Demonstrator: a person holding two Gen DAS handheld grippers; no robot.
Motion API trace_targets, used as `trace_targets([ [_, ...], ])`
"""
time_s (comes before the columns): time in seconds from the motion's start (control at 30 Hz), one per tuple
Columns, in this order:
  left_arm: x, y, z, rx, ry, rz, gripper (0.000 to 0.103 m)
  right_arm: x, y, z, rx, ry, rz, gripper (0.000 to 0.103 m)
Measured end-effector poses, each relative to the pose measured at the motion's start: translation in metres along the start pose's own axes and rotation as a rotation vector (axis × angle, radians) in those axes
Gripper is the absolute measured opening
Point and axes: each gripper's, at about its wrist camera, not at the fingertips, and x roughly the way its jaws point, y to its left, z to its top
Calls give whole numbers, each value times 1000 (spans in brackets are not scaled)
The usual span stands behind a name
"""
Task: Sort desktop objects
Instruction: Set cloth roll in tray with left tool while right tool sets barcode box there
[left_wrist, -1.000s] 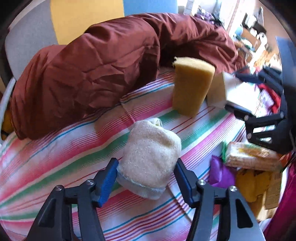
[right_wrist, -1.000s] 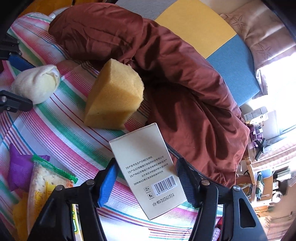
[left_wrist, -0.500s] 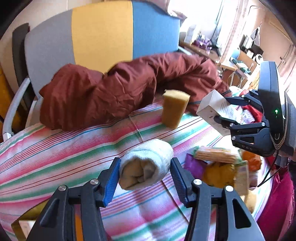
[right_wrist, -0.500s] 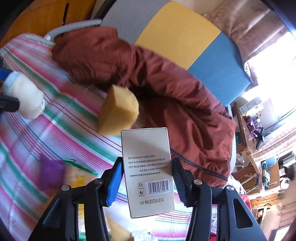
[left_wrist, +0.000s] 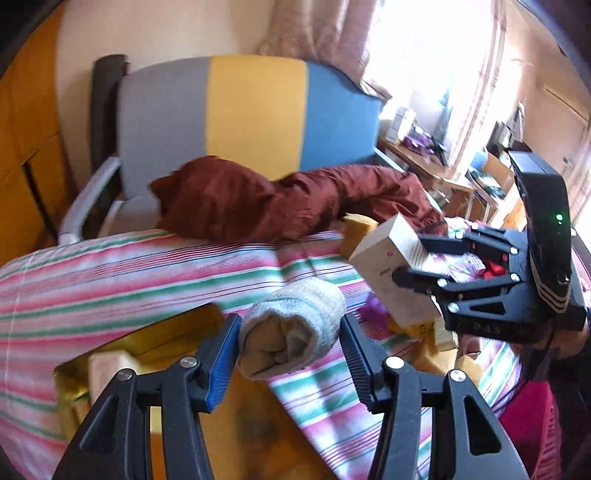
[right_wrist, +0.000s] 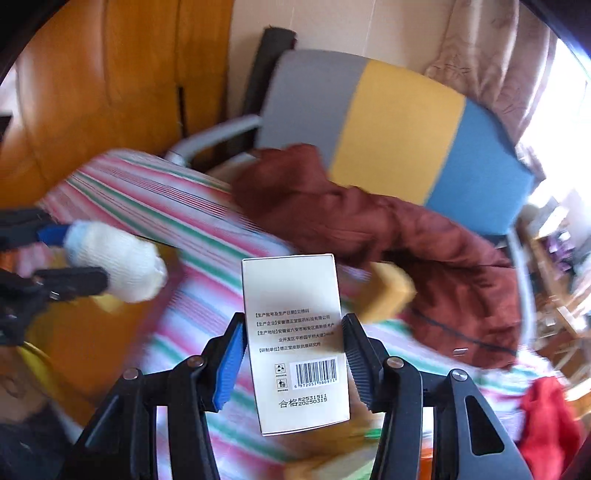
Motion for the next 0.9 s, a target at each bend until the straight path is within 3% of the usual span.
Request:
trace_targets([
  [0.13, -24, 34, -24, -69, -23, 41, 55, -3, 48, 1, 29, -18, 122, 52],
  [0.33, -31, 83, -60, -166, -22, 100, 55, 15, 108, 5, 57, 3, 216, 52],
  [0.53, -21, 104, -76, -215, -21, 105, 55, 38, 145, 20, 131, 28, 205, 54],
  [0.6, -21, 105, -80, -225, -24, 109, 57, 44, 148, 24, 174, 20, 194, 64],
  [0.9, -43, 96, -102, -221, -62, 192, 57, 38, 163, 11, 171, 7, 187, 73],
])
